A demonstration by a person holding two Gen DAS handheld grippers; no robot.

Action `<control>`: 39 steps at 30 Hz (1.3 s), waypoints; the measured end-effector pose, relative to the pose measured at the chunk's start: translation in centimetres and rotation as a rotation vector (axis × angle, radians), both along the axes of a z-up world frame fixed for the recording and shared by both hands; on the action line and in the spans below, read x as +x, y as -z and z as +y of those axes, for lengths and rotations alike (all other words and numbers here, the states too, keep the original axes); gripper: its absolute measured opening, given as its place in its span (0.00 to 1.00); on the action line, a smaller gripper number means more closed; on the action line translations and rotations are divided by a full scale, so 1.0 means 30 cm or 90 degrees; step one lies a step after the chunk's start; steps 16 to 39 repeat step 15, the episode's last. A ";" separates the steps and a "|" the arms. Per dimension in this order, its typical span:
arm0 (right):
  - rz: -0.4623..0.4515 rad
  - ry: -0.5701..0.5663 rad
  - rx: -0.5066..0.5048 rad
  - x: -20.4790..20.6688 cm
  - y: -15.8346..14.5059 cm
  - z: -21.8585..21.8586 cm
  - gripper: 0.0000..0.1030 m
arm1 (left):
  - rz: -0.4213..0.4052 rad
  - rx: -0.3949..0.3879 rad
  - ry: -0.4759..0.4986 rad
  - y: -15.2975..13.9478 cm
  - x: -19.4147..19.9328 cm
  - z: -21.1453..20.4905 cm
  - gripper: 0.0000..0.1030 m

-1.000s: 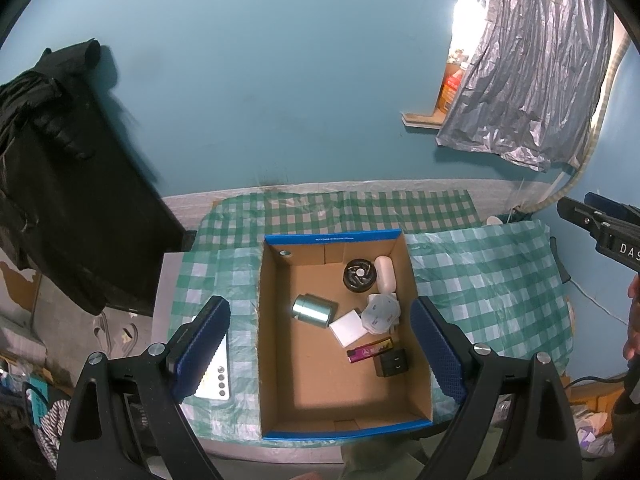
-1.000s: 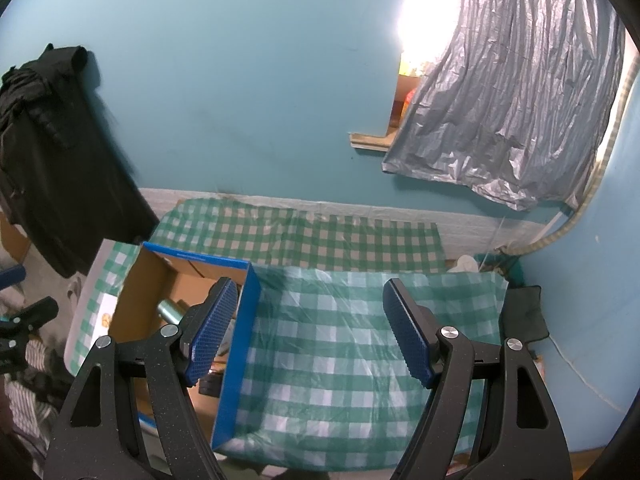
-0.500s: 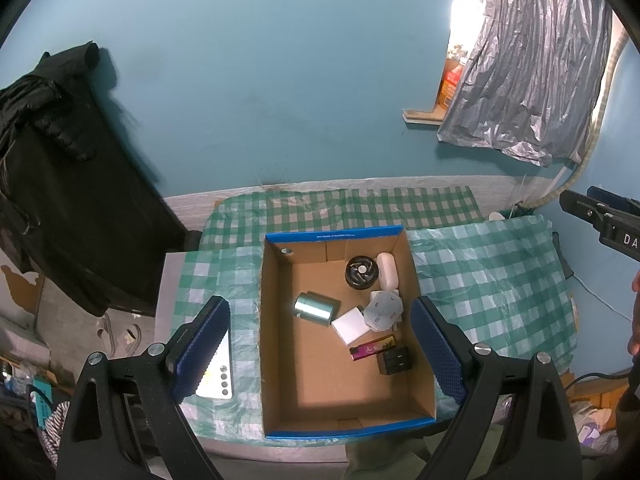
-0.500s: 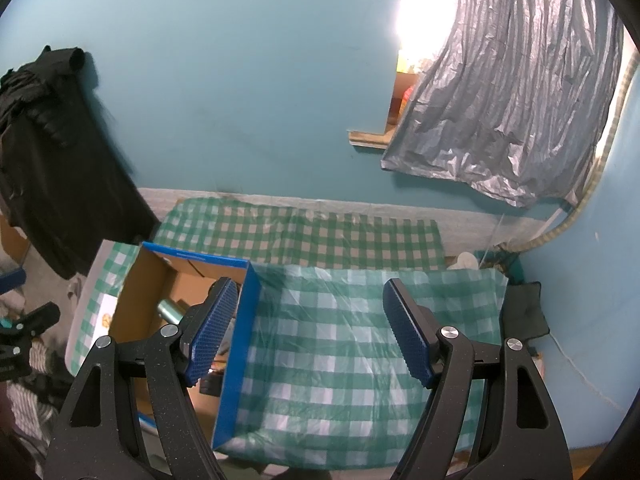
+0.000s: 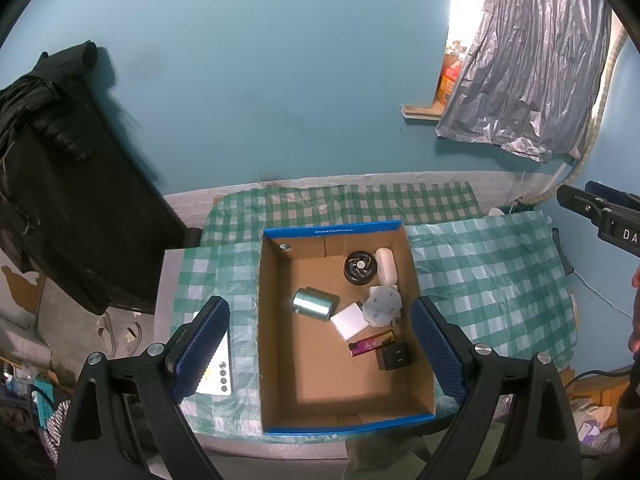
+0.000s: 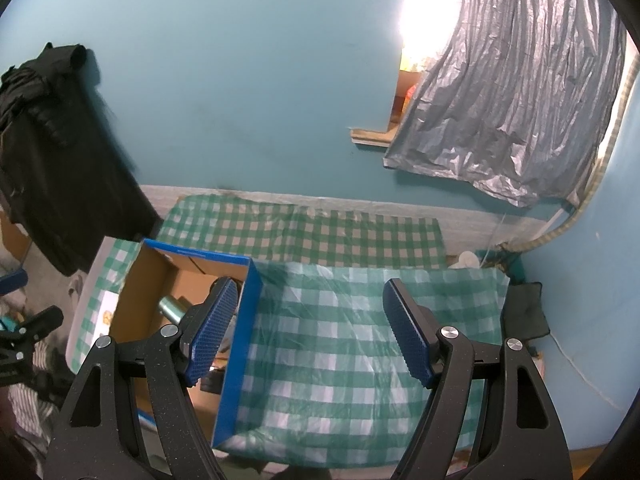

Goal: Organize rigid objects

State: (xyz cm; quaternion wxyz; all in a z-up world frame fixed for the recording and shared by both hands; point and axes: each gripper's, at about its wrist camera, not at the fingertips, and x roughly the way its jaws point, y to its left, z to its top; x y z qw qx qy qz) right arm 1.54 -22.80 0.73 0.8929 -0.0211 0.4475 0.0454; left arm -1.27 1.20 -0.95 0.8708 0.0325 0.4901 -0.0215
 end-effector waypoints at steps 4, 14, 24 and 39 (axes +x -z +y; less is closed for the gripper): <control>0.000 0.000 0.000 0.001 0.000 0.002 0.73 | -0.001 0.000 0.001 0.000 0.000 -0.002 0.90; 0.007 -0.002 -0.003 0.002 0.003 0.010 0.73 | -0.002 -0.001 0.005 0.000 0.005 -0.003 0.90; 0.007 -0.002 -0.003 0.006 0.003 0.011 0.73 | -0.002 0.000 0.005 0.001 0.006 -0.003 0.90; 0.007 -0.002 -0.003 0.006 0.003 0.011 0.73 | -0.002 0.000 0.005 0.001 0.006 -0.003 0.90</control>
